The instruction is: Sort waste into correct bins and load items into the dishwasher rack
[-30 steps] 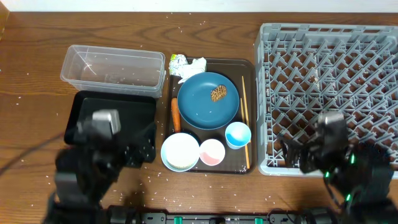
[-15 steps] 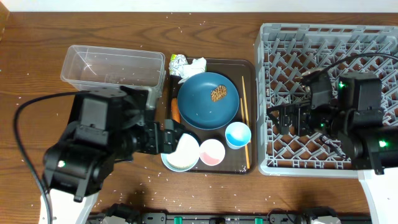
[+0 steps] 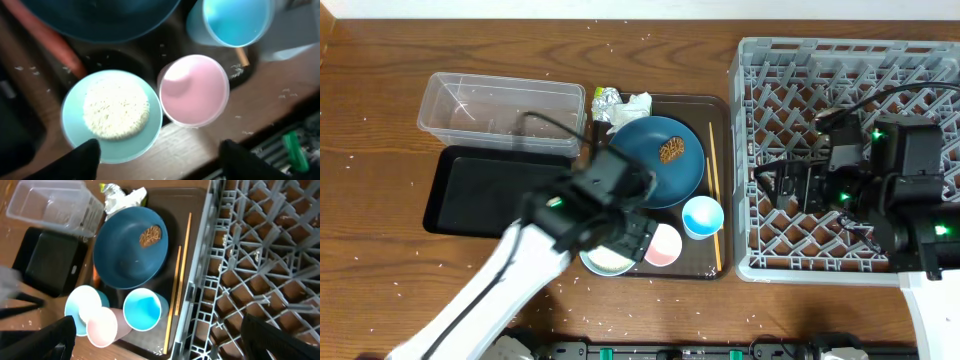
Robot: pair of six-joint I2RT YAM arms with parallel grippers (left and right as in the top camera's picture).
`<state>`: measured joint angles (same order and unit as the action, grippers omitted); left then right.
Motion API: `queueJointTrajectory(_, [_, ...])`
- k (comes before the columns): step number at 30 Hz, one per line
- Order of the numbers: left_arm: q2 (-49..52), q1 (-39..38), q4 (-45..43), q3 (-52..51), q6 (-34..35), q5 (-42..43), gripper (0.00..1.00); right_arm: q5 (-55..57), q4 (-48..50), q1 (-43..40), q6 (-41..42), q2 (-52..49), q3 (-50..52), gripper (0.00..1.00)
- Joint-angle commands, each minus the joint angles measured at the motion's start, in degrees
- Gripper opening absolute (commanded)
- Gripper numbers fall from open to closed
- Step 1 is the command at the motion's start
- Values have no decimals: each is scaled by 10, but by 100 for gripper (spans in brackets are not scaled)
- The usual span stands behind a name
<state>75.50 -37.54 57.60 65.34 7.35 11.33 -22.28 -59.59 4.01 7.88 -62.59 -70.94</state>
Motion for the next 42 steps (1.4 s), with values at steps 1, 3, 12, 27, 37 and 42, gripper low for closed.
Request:
queueJointTrajectory(1, [54,-18,-26,-9,4,-28,70,4,-6,-15,19,12,-13,99])
queueJointTrajectory(3, [88,-25,-39,-10,4,-28,63,4,-9,-18,19,13,-13,99])
queueJointTrajectory(12, [214,-30,-75,-10,4,-30,44,9,-27,-19,17,12,-13,99])
queueJointTrajectory(27, [89,-29,-28,13,31,-29,6,11,-34,-19,17,12,-13,99])
queueJointTrajectory(37, [-78,-1,-40,13,61,-29,6,-34,-34,-9,2,12,-13,98])
queueJointTrajectory(42, [-109,0,-57,13,61,-30,6,-104,-34,10,-40,12,-13,82])
